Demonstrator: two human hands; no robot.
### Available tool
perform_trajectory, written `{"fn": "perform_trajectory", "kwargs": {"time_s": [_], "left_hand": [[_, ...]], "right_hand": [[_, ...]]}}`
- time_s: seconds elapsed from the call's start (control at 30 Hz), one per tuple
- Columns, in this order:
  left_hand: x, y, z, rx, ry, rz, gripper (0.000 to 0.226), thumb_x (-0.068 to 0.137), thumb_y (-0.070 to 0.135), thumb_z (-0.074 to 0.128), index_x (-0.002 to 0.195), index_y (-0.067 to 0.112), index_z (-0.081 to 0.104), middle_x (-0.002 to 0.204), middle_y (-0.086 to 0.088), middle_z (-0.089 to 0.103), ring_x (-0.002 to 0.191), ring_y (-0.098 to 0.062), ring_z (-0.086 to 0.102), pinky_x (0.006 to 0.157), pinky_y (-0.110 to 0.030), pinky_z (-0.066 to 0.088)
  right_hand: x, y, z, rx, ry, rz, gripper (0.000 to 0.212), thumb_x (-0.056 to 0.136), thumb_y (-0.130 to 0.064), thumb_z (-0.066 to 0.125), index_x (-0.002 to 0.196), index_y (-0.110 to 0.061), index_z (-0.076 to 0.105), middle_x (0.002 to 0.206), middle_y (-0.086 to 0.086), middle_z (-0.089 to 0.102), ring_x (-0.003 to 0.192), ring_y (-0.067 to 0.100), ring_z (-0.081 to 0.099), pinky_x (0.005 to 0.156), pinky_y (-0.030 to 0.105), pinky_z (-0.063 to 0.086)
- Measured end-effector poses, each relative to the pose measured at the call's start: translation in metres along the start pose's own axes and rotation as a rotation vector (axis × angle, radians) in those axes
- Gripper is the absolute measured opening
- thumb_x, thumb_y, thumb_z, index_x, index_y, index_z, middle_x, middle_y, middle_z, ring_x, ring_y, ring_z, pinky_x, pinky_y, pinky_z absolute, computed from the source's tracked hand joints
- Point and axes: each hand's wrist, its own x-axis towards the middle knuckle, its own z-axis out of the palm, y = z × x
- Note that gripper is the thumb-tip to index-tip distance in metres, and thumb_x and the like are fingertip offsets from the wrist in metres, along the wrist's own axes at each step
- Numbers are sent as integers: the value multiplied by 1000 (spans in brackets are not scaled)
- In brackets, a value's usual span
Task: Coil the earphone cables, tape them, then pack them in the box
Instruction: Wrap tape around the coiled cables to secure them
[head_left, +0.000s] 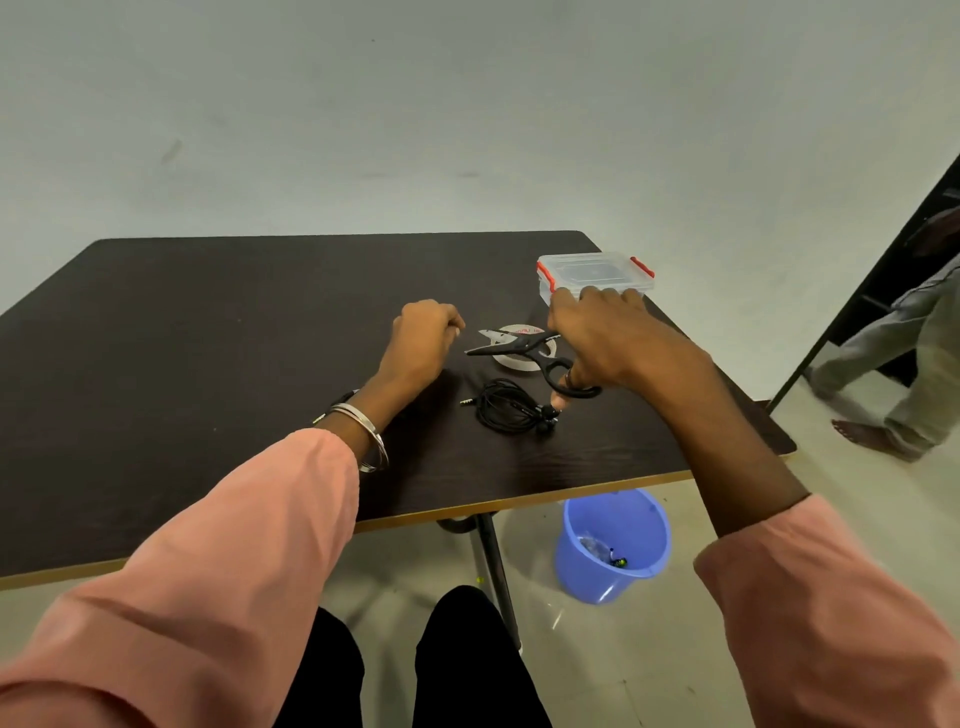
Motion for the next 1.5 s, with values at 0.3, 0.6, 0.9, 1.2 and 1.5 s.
{"fn": "perform_trajectory", "kwargs": {"time_s": [0.3, 0.6, 0.9, 1.2, 1.5], "left_hand": [[0, 0, -2, 3, 15, 35, 20, 93, 6, 53, 99, 9, 72, 88, -9, 68, 83, -23, 66, 82, -33, 51], [-1, 2, -4, -2, 37, 34, 21, 93, 6, 54, 100, 8, 73, 95, -10, 68, 92, -24, 64, 84, -30, 47], [-3, -2, -4, 5, 28, 47, 20, 92, 5, 54, 98, 8, 73, 92, -10, 69, 90, -25, 65, 86, -36, 51], [-5, -4, -4, -44, 19, 2, 20, 90, 2, 54, 93, 6, 73, 85, -10, 72, 80, -25, 68, 84, -39, 54], [-7, -1, -5, -136, 21, -66, 18, 91, 1, 54, 93, 3, 72, 84, -11, 71, 76, -23, 67, 83, -40, 57]], "right_hand": [[16, -12, -5, -56, -31, -23, 71, 66, -34, 84, 115, -2, 44, 114, 23, 58, 111, 40, 53, 98, 46, 36], [19, -16, -7, -89, -21, -56, 68, 67, -32, 84, 114, -1, 45, 113, 20, 58, 110, 37, 54, 96, 45, 37], [24, -15, -3, -106, -21, -61, 54, 69, -19, 84, 110, -3, 50, 111, 16, 60, 108, 32, 56, 93, 44, 38], [22, -11, 5, -77, -22, -4, 37, 74, -27, 80, 87, -12, 49, 81, 4, 47, 102, 31, 57, 95, 46, 30], [21, -4, 15, -16, 71, 7, 26, 80, -13, 72, 98, -8, 53, 76, 0, 45, 100, 29, 58, 93, 49, 29]]}}
